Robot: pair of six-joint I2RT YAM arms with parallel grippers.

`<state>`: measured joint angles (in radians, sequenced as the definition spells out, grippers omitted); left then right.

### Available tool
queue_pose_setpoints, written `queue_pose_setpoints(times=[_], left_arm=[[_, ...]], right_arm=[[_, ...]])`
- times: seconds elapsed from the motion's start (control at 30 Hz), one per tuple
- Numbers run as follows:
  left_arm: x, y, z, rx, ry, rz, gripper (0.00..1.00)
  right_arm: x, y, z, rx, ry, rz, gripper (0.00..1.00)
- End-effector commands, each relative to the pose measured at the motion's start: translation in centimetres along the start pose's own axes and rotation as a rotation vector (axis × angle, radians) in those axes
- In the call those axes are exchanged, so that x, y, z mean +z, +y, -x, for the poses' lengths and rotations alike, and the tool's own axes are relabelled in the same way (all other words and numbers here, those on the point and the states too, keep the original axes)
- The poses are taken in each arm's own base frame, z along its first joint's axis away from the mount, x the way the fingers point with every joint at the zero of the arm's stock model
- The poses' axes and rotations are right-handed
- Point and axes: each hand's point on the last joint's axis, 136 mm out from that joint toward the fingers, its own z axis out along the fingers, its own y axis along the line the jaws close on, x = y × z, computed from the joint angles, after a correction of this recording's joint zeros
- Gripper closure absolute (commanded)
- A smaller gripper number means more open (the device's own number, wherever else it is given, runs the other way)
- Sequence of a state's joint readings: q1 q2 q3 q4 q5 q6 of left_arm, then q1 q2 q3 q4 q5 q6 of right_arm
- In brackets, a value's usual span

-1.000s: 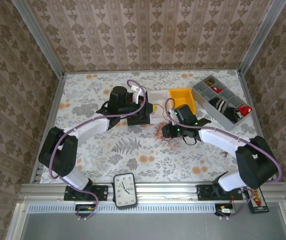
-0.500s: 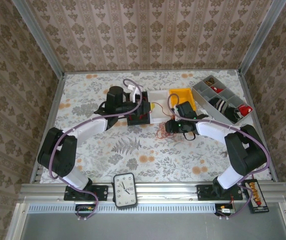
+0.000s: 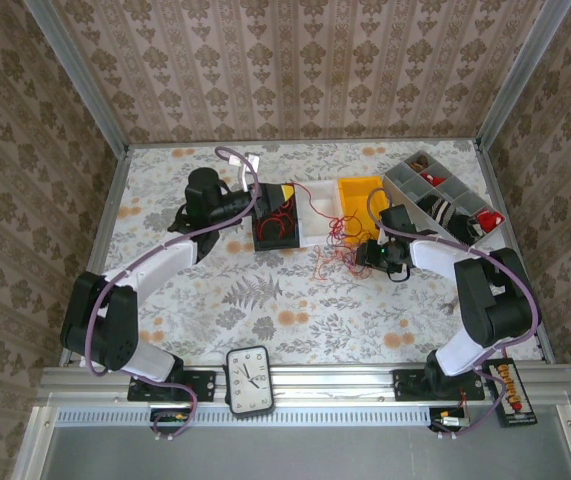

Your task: Untangle the cables

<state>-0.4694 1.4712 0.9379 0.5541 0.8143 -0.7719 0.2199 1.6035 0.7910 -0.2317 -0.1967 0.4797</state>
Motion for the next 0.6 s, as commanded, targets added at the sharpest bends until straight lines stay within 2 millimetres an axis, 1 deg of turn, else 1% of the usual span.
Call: queue_pose_setpoints(times=[0.0,0.1,0.2,0.27,0.3,0.4,0.5,0.57], left_arm=[[-0.8,-2.9,0.5,0.045,0.01,-0.095,1.0],[-1.4,-3.7,-0.5,0.066,0.053,-0.106,1.0],[-2.4,-4.3,-1.5,0.115,0.095,-0.078,1.0],[-2.9,-4.1,-2.5,0.149,0.133,-0.036,1.0],[-2.9,-4.1,-3.2,0.171,0.156,-0.018,1.0],[-2.7,-3.9,-5.9,0.199,0.233,-0.002,1.0],[-2.7,-2.6,-8.7,0.195,0.301,0.024,1.0],[-3.1,-1.6,-10.0,0.194,0.315,0.056,1.0]], right_arm=[[-0.5,-0.7,-1.9,0.046,0.057,-0.001,0.54],[-1.6,-0.9,-2.3,0.039,0.043,-0.012,0.53],[-3.0,-1.4,-2.7,0.038,0.023,-0.033,0.52],[-3.6,-1.1,-2.9,0.025,0.013,-0.011,0.5],[-4.5,-0.3,-2.6,0.007,-0.018,0.033,0.49],[-5.5,1.5,-2.5,-0.037,-0.055,0.133,0.46],[-6.3,2.8,-2.2,-0.071,-0.084,0.189,0.44],[-6.4,3.4,-2.3,-0.092,-0.08,0.208,0.44]])
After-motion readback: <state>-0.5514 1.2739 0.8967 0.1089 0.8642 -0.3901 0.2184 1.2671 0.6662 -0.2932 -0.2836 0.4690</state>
